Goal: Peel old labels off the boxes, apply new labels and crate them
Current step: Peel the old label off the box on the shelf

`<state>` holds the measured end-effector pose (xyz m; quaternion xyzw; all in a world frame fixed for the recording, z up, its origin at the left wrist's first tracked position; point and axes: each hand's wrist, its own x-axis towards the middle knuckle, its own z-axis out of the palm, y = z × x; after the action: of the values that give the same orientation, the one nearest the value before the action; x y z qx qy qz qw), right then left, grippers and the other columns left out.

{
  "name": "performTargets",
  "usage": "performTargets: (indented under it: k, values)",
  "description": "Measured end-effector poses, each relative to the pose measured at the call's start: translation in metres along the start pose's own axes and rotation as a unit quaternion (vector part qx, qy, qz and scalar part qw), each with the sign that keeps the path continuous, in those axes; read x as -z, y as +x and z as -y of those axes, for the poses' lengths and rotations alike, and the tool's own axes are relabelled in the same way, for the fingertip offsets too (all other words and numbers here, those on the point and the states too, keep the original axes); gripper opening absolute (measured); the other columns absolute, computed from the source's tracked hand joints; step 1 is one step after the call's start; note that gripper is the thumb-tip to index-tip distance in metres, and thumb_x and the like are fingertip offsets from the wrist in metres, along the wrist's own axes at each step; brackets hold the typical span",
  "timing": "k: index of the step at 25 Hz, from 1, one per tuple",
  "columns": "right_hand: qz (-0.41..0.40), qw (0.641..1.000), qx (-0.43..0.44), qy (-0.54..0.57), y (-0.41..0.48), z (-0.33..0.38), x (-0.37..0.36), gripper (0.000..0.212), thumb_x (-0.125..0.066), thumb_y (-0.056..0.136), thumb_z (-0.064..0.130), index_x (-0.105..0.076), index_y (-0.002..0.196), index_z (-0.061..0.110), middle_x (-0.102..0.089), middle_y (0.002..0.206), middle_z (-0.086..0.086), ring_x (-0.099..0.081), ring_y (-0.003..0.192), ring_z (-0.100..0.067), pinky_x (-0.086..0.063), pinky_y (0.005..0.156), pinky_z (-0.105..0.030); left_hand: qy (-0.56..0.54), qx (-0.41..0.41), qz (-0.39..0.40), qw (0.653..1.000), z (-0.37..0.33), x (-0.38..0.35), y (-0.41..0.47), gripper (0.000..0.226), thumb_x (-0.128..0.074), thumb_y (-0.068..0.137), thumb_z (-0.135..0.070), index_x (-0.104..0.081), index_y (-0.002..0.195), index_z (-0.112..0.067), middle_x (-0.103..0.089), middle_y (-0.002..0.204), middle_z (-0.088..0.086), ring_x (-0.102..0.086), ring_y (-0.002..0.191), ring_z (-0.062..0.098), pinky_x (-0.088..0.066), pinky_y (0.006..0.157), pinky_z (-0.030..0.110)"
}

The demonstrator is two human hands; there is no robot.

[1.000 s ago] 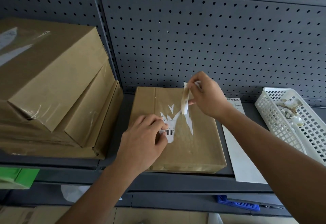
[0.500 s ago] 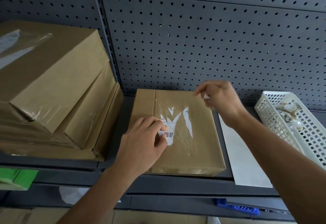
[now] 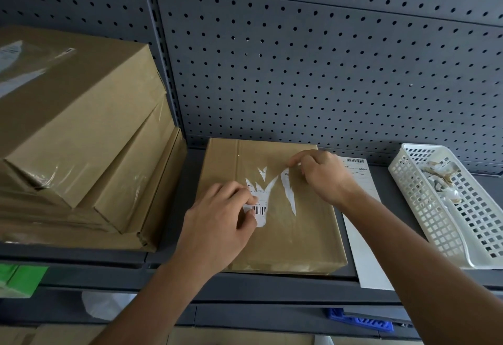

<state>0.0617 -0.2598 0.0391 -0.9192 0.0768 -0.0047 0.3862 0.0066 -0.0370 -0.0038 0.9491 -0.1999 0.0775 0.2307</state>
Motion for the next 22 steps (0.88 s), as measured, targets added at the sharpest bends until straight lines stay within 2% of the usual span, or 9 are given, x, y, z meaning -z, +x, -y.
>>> performTargets:
  k: [3, 6, 9, 13, 15, 16, 19, 20, 22]
  values:
    - [-0.014, 0.999, 0.027, -0.042, 0.0, -0.001, -0.004, 0.038, -0.037, 0.095, 0.012, -0.075, 0.098, 0.015, -0.068, 0.098, 0.008, -0.059, 0.087, -0.011, -0.043, 0.066, -0.007, 0.002, 0.002, -0.001, 1.0, 0.0, 0.0, 0.0, 0.022, -0.045, 0.092, -0.044, -0.06, 0.107, -0.039, -0.052, 0.116, -0.026, -0.047, 0.111, -0.002, -0.048, 0.067, 0.02]
    - [-0.035, 0.995, 0.058, -0.071, 0.0, -0.005, -0.01, 0.034, -0.038, 0.092, 0.008, -0.071, 0.089, 0.004, -0.072, 0.095, -0.004, -0.063, 0.091, -0.02, -0.05, 0.074, -0.023, 0.008, 0.004, -0.001, 1.0, -0.001, 0.0, 0.001, 0.021, -0.044, 0.092, -0.044, -0.059, 0.105, -0.039, -0.052, 0.115, -0.026, -0.047, 0.11, -0.001, -0.047, 0.066, 0.02]
    - [-0.025, 0.996, 0.056, -0.066, 0.001, -0.007, -0.009, 0.036, -0.039, 0.092, 0.007, -0.073, 0.085, 0.01, -0.07, 0.092, 0.006, -0.061, 0.089, -0.011, -0.042, 0.067, -0.005, 0.012, 0.007, -0.003, 1.0, -0.001, 0.0, 0.001, 0.02, -0.044, 0.092, -0.044, -0.059, 0.105, -0.04, -0.051, 0.114, -0.027, -0.047, 0.11, -0.001, -0.048, 0.066, 0.02]
    - [-0.038, 0.998, 0.043, -0.034, 0.0, -0.01, -0.008, 0.036, -0.039, 0.093, 0.007, -0.074, 0.086, 0.014, -0.066, 0.092, 0.01, -0.056, 0.076, -0.001, -0.037, 0.061, -0.003, 0.015, 0.008, -0.002, 1.0, -0.001, 0.001, 0.001, 0.02, -0.044, 0.092, -0.044, -0.06, 0.104, -0.04, -0.051, 0.114, -0.026, -0.047, 0.11, -0.001, -0.043, 0.063, 0.018]
    - [-0.053, 0.995, 0.059, -0.058, 0.001, -0.012, -0.011, 0.035, -0.04, 0.094, 0.007, -0.074, 0.092, 0.014, -0.067, 0.097, 0.006, -0.057, 0.082, -0.004, -0.037, 0.065, -0.002, 0.016, 0.009, -0.001, 1.0, -0.001, 0.001, 0.001, 0.019, -0.045, 0.092, -0.044, -0.06, 0.104, -0.04, -0.051, 0.113, -0.026, -0.047, 0.11, -0.001, -0.039, 0.063, 0.017]
    - [-0.057, 0.993, 0.074, -0.074, 0.001, -0.014, -0.014, 0.034, -0.041, 0.094, 0.006, -0.074, 0.092, 0.012, -0.068, 0.099, 0.003, -0.059, 0.086, -0.009, -0.04, 0.07, -0.004, 0.017, 0.009, -0.001, 1.0, -0.001, 0.001, 0.001, 0.019, -0.046, 0.092, -0.043, -0.06, 0.104, -0.04, -0.051, 0.113, -0.026, -0.047, 0.11, -0.001, -0.038, 0.063, 0.016]
    - [-0.063, 0.987, 0.112, -0.101, 0.003, -0.017, -0.022, 0.03, -0.042, 0.09, 0.008, -0.071, 0.084, 0.01, -0.068, 0.094, -0.002, -0.063, 0.086, -0.02, -0.052, 0.08, -0.035, 0.018, 0.008, -0.001, 1.0, -0.001, 0.001, 0.0, 0.019, -0.047, 0.092, -0.043, -0.06, 0.105, -0.04, -0.052, 0.113, -0.026, -0.047, 0.11, -0.001, -0.036, 0.063, 0.015]
    - [-0.062, 0.986, 0.114, -0.105, 0.002, -0.018, -0.023, 0.03, -0.041, 0.089, 0.01, -0.07, 0.081, 0.011, -0.068, 0.091, -0.002, -0.063, 0.083, -0.02, -0.053, 0.077, -0.038, 0.017, 0.008, 0.0, 1.0, -0.001, 0.001, 0.0, 0.019, -0.046, 0.092, -0.043, -0.06, 0.105, -0.04, -0.052, 0.113, -0.026, -0.047, 0.11, -0.001, -0.037, 0.064, 0.015]
    - [-0.055, 0.989, 0.1, -0.094, 0.001, -0.019, -0.021, 0.031, -0.04, 0.09, 0.011, -0.071, 0.082, 0.013, -0.068, 0.092, 0.001, -0.062, 0.084, -0.017, -0.053, 0.078, -0.031, 0.016, 0.009, 0.002, 1.0, -0.001, 0.0, 0.0, 0.02, -0.046, 0.092, -0.044, -0.06, 0.106, -0.04, -0.051, 0.114, -0.026, -0.047, 0.111, -0.001, -0.041, 0.065, 0.017]
